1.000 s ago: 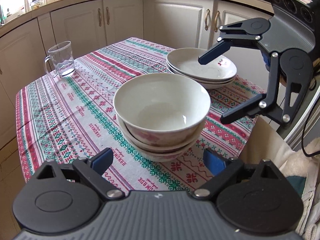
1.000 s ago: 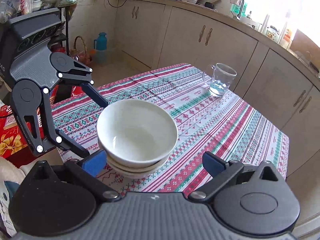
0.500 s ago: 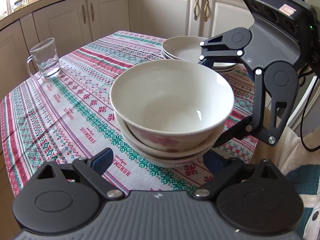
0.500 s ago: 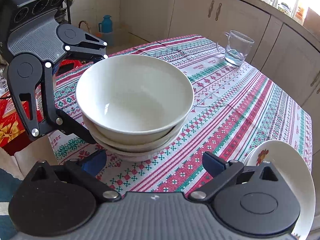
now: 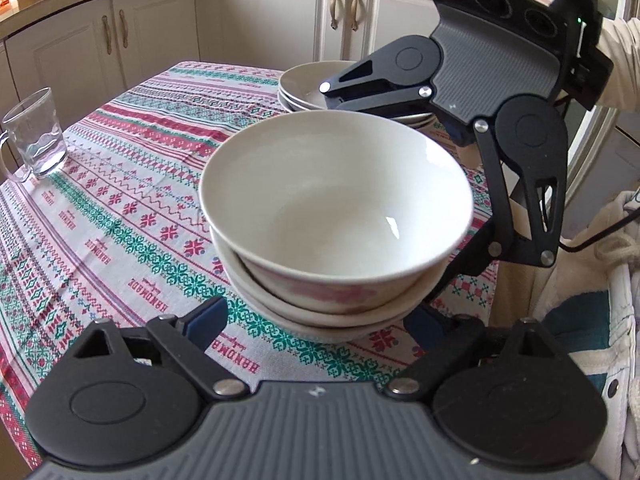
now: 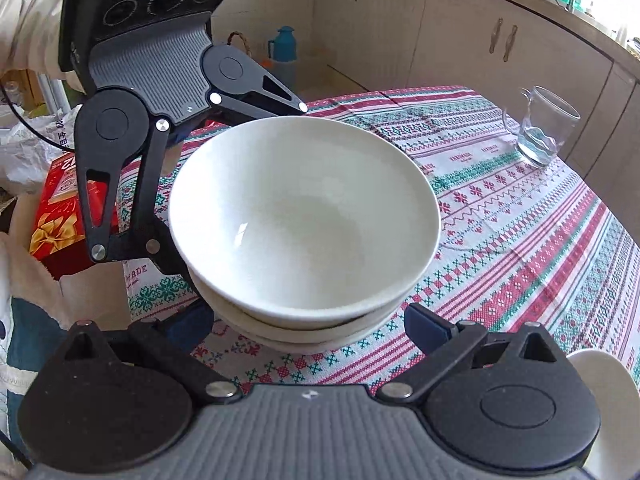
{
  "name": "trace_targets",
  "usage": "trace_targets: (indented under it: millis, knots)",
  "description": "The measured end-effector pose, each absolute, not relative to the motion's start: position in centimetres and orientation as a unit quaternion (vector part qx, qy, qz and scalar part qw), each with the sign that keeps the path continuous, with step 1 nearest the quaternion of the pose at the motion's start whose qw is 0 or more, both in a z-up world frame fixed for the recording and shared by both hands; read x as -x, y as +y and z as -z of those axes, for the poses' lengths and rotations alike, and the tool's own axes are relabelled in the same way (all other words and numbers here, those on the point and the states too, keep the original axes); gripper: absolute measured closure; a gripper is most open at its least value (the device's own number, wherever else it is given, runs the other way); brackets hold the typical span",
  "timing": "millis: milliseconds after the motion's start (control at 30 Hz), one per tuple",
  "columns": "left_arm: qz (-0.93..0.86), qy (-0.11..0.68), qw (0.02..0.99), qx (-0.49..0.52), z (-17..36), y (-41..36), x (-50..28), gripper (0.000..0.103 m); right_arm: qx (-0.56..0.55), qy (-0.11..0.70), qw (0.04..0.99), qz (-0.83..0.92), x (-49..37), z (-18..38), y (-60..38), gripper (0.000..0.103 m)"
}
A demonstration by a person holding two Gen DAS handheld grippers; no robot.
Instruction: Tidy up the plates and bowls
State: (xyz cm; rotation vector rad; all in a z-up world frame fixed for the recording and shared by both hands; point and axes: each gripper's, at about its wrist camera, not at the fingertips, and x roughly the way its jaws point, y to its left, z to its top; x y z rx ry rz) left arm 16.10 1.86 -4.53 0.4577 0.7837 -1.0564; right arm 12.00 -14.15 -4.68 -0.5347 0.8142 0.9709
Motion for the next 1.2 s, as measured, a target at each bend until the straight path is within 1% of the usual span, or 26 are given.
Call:
trace_targets:
  millis: [233,500,567,600,700,833,867,1200]
  knots:
    - [0.491,0.365,0.764,-0.203,4.6,2.0,-16.3,0.01,0.258,0.381,0.763,-0.454,-12.4,4.7,-14.0,0.002]
    - [0.493,0.351,0.769,-0.206,3.9,2.4,-15.8,0.011,0.265,0.378,0.768,-0.444,-12.3,4.0,-14.6,0.004]
    - [0.496,0.352,0.768,-0.202,3.9,2.3,-16.0,0.013,0.268,0.377,0.767,-0.445,-12.2,4.0,-14.5,0.005]
    - [0.499,0.353,0.765,-0.202,3.9,2.4,-16.0,0.013,0.268,0.377,0.766,-0.447,-12.2,4.0,-14.5,0.007]
    - [0.505,0.353,0.761,-0.203,3.9,2.3,-16.2,0.013,0.271,0.378,0.761,-0.452,-12.3,4.1,-14.4,0.008]
    - [0.519,0.353,0.75,-0.207,3.8,2.2,-16.4,0.019,0.274,0.378,0.754,-0.462,-12.6,4.1,-14.1,0.009]
    - [0.522,0.354,0.748,-0.209,3.8,2.2,-16.5,0.019,0.274,0.379,0.75,-0.467,-12.6,4.0,-14.1,0.01]
    - [0.534,0.353,0.735,-0.226,3.8,1.9,-17.0,0.018,0.275,0.387,0.737,-0.481,-13.3,4.1,-14.0,0.01]
